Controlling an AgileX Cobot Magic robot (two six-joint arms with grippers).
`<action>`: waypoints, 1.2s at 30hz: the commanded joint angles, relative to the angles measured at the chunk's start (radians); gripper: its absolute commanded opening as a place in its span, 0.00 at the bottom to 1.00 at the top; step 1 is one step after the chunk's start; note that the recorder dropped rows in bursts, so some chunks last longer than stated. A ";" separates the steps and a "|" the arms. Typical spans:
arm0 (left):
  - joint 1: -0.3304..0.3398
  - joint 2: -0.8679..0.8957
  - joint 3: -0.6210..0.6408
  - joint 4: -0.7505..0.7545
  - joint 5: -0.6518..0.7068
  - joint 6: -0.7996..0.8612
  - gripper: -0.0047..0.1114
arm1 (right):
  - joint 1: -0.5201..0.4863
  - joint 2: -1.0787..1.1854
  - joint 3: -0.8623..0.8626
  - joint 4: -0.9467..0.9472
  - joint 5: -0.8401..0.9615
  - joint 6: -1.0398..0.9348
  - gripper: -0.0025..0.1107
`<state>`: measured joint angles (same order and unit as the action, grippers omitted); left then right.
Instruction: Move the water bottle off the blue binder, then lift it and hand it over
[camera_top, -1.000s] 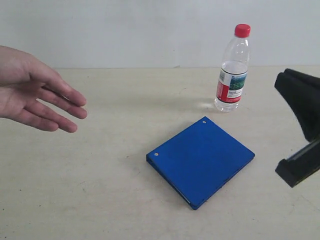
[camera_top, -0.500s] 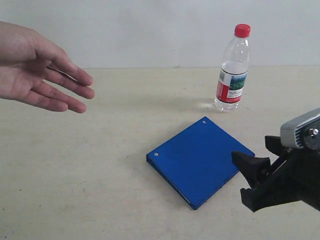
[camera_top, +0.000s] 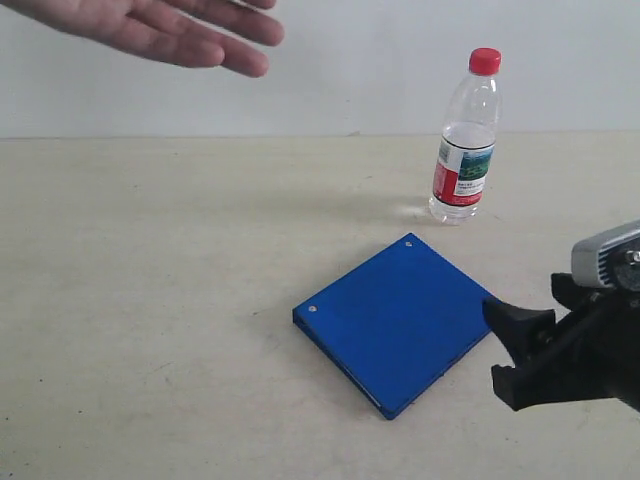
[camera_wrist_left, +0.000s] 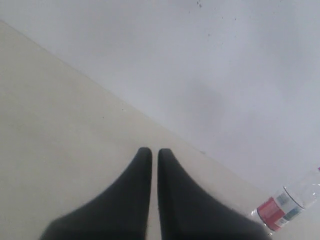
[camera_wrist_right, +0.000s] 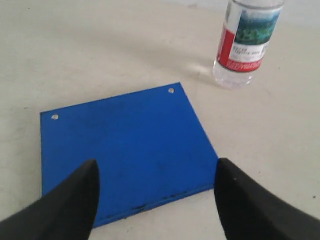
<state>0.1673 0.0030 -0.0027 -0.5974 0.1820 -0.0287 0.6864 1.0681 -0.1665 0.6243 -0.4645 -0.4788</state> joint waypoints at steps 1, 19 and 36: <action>0.002 -0.003 0.003 -0.009 -0.089 0.029 0.08 | 0.000 0.000 0.004 -0.006 -0.103 -0.047 0.26; -0.089 0.094 -0.099 -1.084 0.154 1.361 0.08 | 0.000 -0.030 0.004 -0.131 0.065 0.042 0.05; -0.117 1.149 -0.379 -1.147 0.506 1.788 0.08 | 0.000 -0.408 0.004 -0.180 0.400 0.217 0.05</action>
<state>0.0790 0.9751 -0.3542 -1.7440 0.5745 1.6880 0.6864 0.6487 -0.1665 0.4356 -0.0857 -0.2795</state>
